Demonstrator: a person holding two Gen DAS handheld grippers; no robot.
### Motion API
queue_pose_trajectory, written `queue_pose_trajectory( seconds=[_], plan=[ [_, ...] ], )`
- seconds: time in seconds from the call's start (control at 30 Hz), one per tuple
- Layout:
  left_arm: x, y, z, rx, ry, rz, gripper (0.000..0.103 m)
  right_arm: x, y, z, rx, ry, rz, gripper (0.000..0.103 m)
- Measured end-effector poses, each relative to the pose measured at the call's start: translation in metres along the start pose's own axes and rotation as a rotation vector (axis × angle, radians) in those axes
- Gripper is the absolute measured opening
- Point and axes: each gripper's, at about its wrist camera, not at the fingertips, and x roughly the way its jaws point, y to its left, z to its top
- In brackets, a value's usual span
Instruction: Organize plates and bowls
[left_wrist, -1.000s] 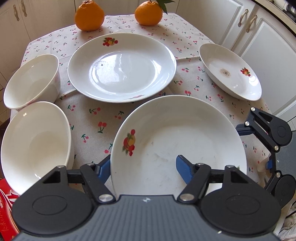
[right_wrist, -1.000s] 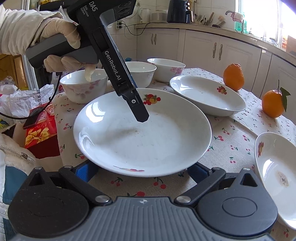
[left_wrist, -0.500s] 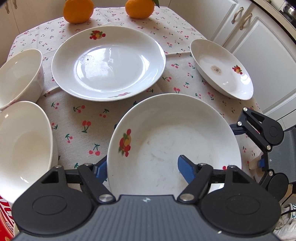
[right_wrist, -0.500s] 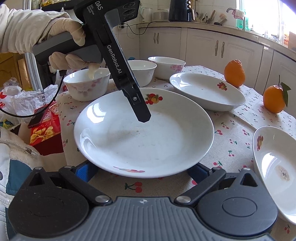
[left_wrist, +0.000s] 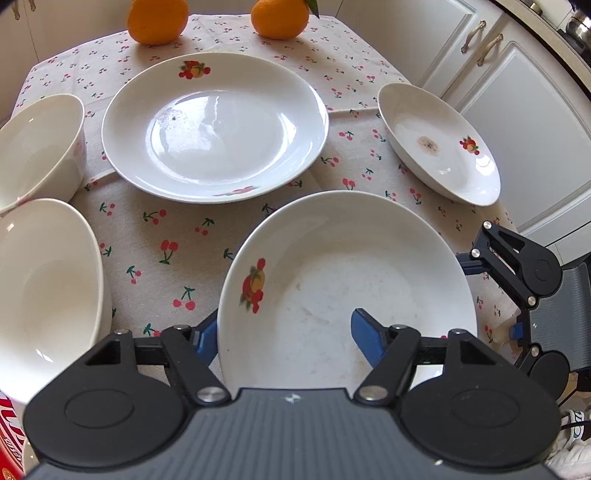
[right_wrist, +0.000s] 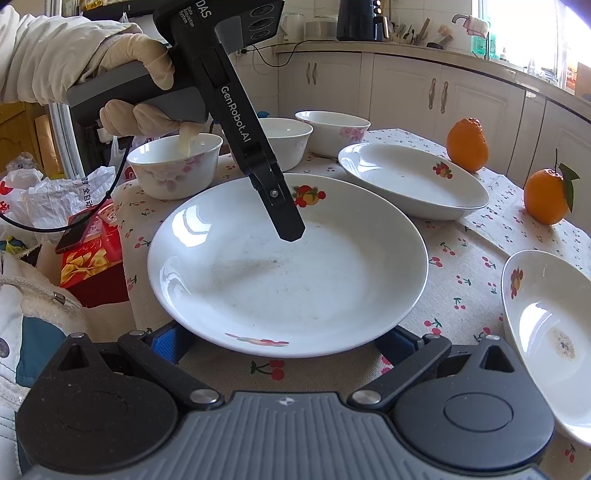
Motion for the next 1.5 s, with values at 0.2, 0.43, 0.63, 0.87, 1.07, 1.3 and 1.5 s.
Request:
queue_pose_trajectory(
  seconds=[0.2,0.43,0.63,0.87,1.07,1.3,1.5],
  plan=[
    [-0.006,-0.005,0.002,0.01,-0.019,-0.004,0.071,-0.007,-0.002,0.001,0.006,-0.005,0.003,0.103],
    [-0.001,-0.005,0.004,0.009,-0.013,-0.007,0.071,-0.008,-0.004,-0.003,0.011,0.005,0.002,0.098],
    [0.003,0.0,0.002,-0.003,-0.012,-0.009,0.068,-0.01,-0.004,-0.006,0.01,0.004,0.004,0.093],
    [-0.003,0.002,0.0,-0.003,-0.032,-0.022,0.066,-0.012,-0.003,-0.005,0.016,0.005,-0.005,0.092],
    [-0.012,-0.004,0.006,0.02,-0.059,-0.024,0.066,-0.018,-0.008,-0.002,0.017,0.003,-0.014,0.091],
    [-0.017,-0.017,0.024,0.045,-0.081,-0.027,0.066,-0.036,-0.02,0.003,0.013,-0.011,-0.042,0.091],
    [-0.012,-0.035,0.051,0.091,-0.097,-0.041,0.066,-0.055,-0.04,0.002,0.021,-0.021,-0.098,0.092]
  ],
)
